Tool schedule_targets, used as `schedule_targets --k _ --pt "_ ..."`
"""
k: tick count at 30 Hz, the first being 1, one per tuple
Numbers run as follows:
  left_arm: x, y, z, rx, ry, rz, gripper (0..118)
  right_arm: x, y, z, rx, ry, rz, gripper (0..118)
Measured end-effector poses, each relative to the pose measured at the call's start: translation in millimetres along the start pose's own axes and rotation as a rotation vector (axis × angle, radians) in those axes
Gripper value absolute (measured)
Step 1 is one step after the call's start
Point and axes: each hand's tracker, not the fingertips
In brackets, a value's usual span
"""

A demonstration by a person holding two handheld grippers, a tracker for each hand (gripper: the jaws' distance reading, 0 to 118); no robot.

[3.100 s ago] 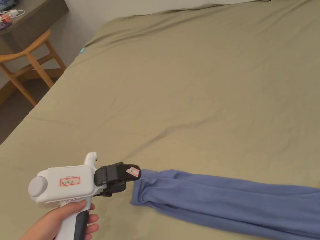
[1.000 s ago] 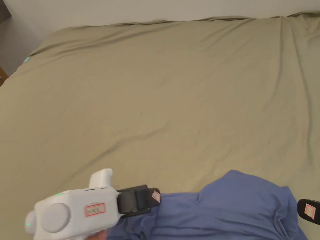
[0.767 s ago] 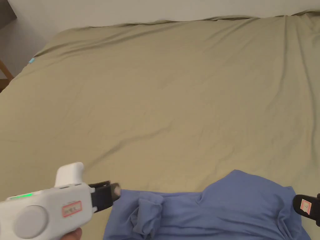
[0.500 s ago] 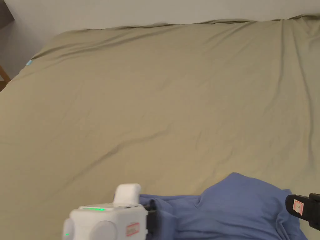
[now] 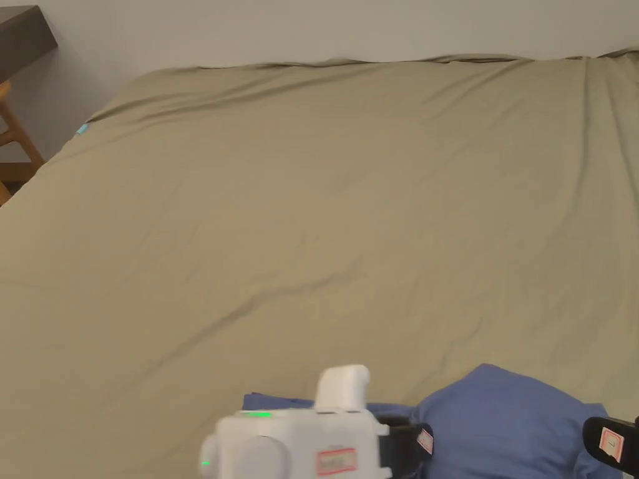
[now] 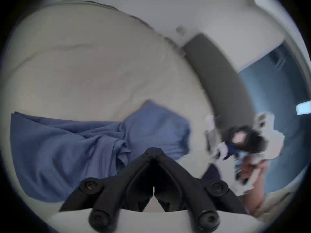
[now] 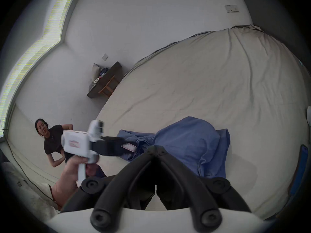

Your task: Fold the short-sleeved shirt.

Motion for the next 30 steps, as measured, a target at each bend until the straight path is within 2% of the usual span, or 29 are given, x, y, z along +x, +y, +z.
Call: schedule_targets --k 2,3,4,5,6,7,8,9,11,12,16,20,23,24,25,26,27,28,30 --pt "-20 13 43 0.077 -0.028 0.030 0 0 1 1 0.008 0.014 0.001 2" --pt "-36 19 66 0.104 -0.007 0.033 9 1 2 1 0.011 0.025 -0.002 2" --pt "-53 23 82 0.101 0.009 0.025 42 2 3 1 0.012 0.034 -0.006 2" --pt "-74 27 98 0.108 0.028 0.043 92 2 2 0 0.015 0.041 -0.011 2" --pt "-95 33 106 0.124 0.072 0.082 118 3 2 -1 0.019 0.050 -0.017 2" --pt "-115 33 110 0.099 0.102 0.117 118 3 3 -2 0.018 0.061 -0.022 2" --pt "-131 26 122 0.176 0.077 0.154 118 3 3 -2 0.017 0.067 -0.026 2" --pt "-144 22 124 0.091 0.111 0.189 118 2 3 -3 0.017 0.078 -0.027 2" --pt "-164 30 112 0.031 0.126 0.260 118 1 2 -4 0.017 0.103 -0.031 2" --pt "-168 27 105 0.014 0.146 0.260 118 1 2 -3 0.019 0.111 -0.034 2" --pt "-178 14 62 -0.090 0.066 0.252 118 -1 2 0 0.030 0.134 -0.045 2" --pt "-157 12 30 -0.072 -0.139 0.279 118 -3 4 3 0.031 0.110 -0.033 2" --pt "-153 8 20 -0.083 -0.036 0.238 118 -4 5 3 0.034 0.095 -0.029 2" --pt "-153 9 23 -0.071 -0.060 0.245 118 -4 5 4 0.034 0.088 -0.029 2" --pt "-153 9 29 -0.058 -0.071 0.255 110 -5 5 3 0.033 0.082 -0.027 2" --pt "-156 10 34 -0.046 -0.064 0.268 78 -6 5 3 0.031 0.075 -0.021 2" --pt "-158 8 41 -0.007 0.020 0.270 21 -7 4 2 0.027 0.065 -0.012 2" --pt "-161 4 45 0.011 0.065 0.251 21 -9 4 1 0.020 0.050 0.000 2" --pt "-161 -2 50 -0.017 0.021 0.286 21 -11 4 -2 0.010 0.032 0.016 2"
